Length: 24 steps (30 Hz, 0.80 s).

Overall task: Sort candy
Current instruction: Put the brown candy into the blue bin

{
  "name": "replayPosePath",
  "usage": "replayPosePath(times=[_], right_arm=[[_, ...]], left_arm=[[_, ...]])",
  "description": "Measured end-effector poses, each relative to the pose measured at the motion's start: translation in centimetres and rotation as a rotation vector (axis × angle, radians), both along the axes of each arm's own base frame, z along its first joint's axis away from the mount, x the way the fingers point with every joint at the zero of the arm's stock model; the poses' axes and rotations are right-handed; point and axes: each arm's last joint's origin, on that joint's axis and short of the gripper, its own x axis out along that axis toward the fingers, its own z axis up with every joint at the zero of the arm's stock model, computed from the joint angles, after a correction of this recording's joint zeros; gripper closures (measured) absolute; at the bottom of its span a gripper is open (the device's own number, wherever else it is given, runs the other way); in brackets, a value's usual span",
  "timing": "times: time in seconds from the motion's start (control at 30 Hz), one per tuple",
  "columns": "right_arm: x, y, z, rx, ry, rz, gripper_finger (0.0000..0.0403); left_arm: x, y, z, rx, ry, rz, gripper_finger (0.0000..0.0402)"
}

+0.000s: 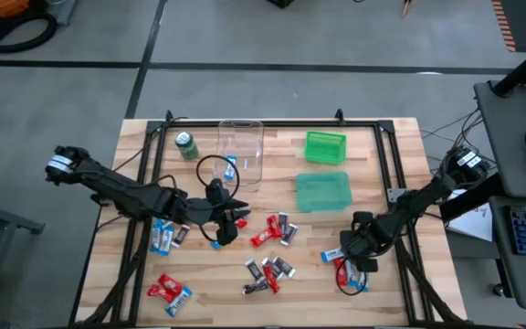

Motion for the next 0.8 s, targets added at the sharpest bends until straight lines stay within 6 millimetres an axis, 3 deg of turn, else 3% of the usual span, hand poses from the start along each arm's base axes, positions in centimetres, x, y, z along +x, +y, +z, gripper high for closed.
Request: replayPosePath(times=[0.27, 0.47, 0.67, 0.8], right_arm=[[-0.5, -0.5, 3.2, 0.053, -0.136, -0.025, 0.0390], [-0.6, -0.9, 7.1, 0.075, -0.372, -0.042, 0.0390], [0.4, -2.4, 10.2, -0.035, -0.632, -0.061, 0.0390], [1.5, -4.1, 10.7, -0.147, -0.695, -0.071, 0.0390]], left_arm=[[0.2, -0.1, -0.1, 0.009, -0.009, -0.002, 0.0314], [0.2, -0.1, 0.0, 0.007, -0.015, -0.002, 0.0314], [0.5, -0.1, 0.3, 0.017, -0.051, -0.011, 0.0314], [0.5, -0.2, 0.5, 0.026, -0.068, -0.017, 0.0314]])
